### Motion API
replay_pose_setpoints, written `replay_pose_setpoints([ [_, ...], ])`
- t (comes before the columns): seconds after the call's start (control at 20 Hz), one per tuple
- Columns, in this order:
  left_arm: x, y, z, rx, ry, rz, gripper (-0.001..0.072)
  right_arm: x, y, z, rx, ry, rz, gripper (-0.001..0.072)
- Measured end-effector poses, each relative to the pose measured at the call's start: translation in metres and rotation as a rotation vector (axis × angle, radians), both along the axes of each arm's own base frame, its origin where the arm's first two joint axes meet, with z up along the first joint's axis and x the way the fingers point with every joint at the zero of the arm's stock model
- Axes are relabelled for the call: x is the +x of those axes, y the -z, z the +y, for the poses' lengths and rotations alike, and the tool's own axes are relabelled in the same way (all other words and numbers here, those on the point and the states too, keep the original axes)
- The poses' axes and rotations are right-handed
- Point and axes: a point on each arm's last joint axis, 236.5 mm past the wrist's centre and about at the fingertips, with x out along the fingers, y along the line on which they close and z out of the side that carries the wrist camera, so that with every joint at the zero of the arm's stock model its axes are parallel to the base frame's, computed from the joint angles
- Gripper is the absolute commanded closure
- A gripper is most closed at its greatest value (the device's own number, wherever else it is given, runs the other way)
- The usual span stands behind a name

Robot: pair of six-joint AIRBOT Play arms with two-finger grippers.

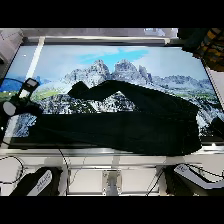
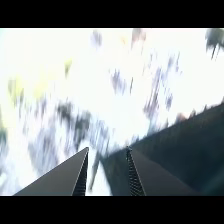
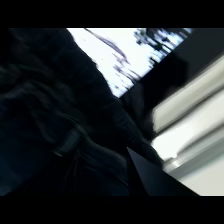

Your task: Fold the clothes and pants, and hang the long-sleeved shirts on hangers.

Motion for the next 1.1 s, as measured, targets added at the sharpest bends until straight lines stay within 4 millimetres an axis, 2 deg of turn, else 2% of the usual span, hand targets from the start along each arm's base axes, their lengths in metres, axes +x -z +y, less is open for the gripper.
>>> replay_pose_setpoints([
  [0.15,0.047,-0.004,-0.045,-0.100,0.066,-0.023,0.0386,0.035,-0.009,0.008,-0.004,-0.019,-0.115,0.0368],
  [0.2,0.065,0.002,-0.061,-0.130,0.086,-0.011,0.0290,0.045,-0.012,0.013,-0.006,-0.040,-0.140,0.0368],
  [0.25,0.080,0.009,-0.077,-0.147,0.106,0.004,0.0261,0.056,-0.014,0.018,-0.014,-0.063,-0.160,0.0368],
  [0.4,0.124,0.042,-0.123,-0.127,0.186,0.059,0.0263,0.084,-0.020,0.039,-0.035,-0.144,-0.206,0.0368],
  [0.5,0.145,0.065,-0.150,-0.082,0.245,0.089,0.0264,0.098,-0.025,0.051,-0.053,-0.198,-0.225,0.0368],
  [0.65,0.166,0.096,-0.182,-0.041,0.307,0.120,0.0266,0.113,-0.031,0.067,-0.067,-0.259,-0.246,0.0368],
  [0.8,0.177,0.118,-0.196,-0.010,0.336,0.140,0.0267,0.121,-0.034,0.080,-0.069,-0.300,-0.256,0.0368],
  [1.1,0.181,0.134,-0.186,0.061,0.335,0.172,0.0268,0.127,-0.036,0.090,-0.068,-0.331,-0.263,0.0368],
])
